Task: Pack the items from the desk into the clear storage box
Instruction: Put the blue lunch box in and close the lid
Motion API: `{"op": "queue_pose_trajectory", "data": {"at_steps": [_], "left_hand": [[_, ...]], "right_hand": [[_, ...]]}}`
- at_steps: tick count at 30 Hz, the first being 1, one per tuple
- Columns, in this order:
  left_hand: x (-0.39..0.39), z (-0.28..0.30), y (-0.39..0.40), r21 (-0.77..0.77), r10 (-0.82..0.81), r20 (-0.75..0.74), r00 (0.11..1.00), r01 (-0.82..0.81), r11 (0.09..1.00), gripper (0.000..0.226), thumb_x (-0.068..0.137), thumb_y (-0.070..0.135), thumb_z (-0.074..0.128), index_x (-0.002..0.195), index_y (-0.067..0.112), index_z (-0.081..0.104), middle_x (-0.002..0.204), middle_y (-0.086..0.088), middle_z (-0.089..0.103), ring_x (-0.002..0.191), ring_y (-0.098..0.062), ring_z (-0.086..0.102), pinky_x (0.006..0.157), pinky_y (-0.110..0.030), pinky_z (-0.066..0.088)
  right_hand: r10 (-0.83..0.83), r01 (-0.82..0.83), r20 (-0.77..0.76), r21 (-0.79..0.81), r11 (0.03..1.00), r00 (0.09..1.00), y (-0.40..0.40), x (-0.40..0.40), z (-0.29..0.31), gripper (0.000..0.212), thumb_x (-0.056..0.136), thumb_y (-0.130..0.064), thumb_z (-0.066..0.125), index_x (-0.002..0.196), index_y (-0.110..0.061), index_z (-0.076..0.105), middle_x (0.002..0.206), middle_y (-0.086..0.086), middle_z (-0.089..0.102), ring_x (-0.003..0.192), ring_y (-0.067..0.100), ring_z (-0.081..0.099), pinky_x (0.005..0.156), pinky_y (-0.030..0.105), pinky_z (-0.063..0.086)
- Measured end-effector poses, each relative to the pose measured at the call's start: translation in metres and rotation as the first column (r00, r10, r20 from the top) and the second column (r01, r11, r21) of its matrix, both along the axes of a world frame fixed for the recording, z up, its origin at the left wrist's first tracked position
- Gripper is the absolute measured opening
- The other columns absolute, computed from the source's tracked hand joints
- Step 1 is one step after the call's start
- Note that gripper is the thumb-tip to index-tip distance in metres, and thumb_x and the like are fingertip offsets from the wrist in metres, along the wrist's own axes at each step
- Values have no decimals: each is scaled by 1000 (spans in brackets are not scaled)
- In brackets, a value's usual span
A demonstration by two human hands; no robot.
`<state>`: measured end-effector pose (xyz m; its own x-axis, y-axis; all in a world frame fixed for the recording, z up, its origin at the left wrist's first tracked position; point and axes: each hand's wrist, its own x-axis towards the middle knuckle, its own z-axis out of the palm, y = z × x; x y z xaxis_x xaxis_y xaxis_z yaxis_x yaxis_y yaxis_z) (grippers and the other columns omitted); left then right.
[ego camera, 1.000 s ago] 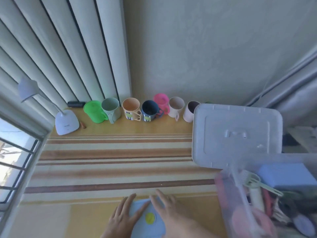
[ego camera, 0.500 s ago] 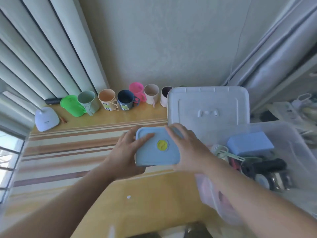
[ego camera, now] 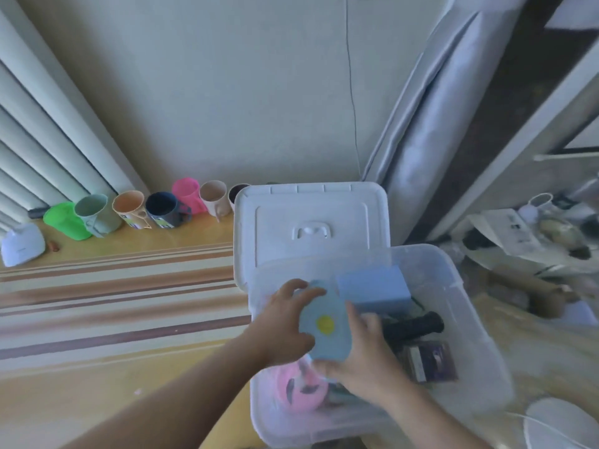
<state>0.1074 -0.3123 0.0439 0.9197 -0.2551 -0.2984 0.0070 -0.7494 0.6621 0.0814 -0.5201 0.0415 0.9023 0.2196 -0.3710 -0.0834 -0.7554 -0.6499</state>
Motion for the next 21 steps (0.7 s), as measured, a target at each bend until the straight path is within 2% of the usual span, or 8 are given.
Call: {"op": "queue_pose_trajectory", "data": {"at_steps": [2,4,7,11,14,18,19,21], "left_hand": [[0,-5,-10,-27,116,20,993,-115,993,78,65,41,59,142,42,51,148,7,38,137,-22,40,117,-37,32],[5,-8,-15,-27,162,65,985,-160,987,68,67,43,61,135,39,60,142,7,47,134,-21,41,117,-36,31],[15,-12,-16,-18,184,142,973,-183,983,52,69,42,66,120,39,70,134,6,54,130,-23,44,114,-35,31],[25,-11,-16,38,174,248,953,-189,981,55,67,41,65,122,39,66,136,6,50,131,-26,44,115,-39,29],[13,-15,-19,167,94,272,958,-143,975,64,66,43,63,129,38,62,143,0,46,133,-32,45,114,-48,35],[-12,-22,-24,401,143,217,966,-222,889,69,74,39,72,139,39,50,141,-5,43,109,-36,61,88,-47,56],[-16,-26,-25,477,84,233,969,-189,859,71,71,40,73,139,39,50,136,-6,48,106,-36,63,89,-47,56],[-22,-32,-27,597,-15,250,968,-142,790,78,66,47,76,140,37,52,127,-9,57,107,-37,60,97,-48,52]], "right_hand": [[-16,23,-54,142,990,998,3,-6,-9,100,61,-52,84,142,-57,25,121,-13,34,121,9,39,83,16,42],[-22,35,-57,236,971,998,5,-5,-14,93,69,-47,82,143,-57,26,124,-18,35,122,1,33,82,9,34],[-36,43,-29,254,966,999,2,5,-15,94,75,-37,81,149,-52,24,127,-9,33,107,-11,42,77,5,39],[-37,28,30,243,970,999,-3,18,-16,85,81,-27,79,146,-48,29,126,-9,32,103,-11,47,75,3,43],[-32,21,47,213,977,998,-10,23,-23,75,84,-19,75,142,-43,34,126,-9,34,103,-1,52,77,4,45],[-124,110,81,161,981,989,-20,35,-36,73,90,1,62,154,-26,40,129,-9,37,117,12,51,102,22,45],[-110,95,99,152,984,989,-20,39,-38,71,90,4,61,153,-22,42,131,-8,37,118,12,51,107,25,44],[-62,39,132,171,984,989,-15,46,-41,67,87,9,57,146,-21,51,132,-7,40,119,10,50,109,17,39]]}}
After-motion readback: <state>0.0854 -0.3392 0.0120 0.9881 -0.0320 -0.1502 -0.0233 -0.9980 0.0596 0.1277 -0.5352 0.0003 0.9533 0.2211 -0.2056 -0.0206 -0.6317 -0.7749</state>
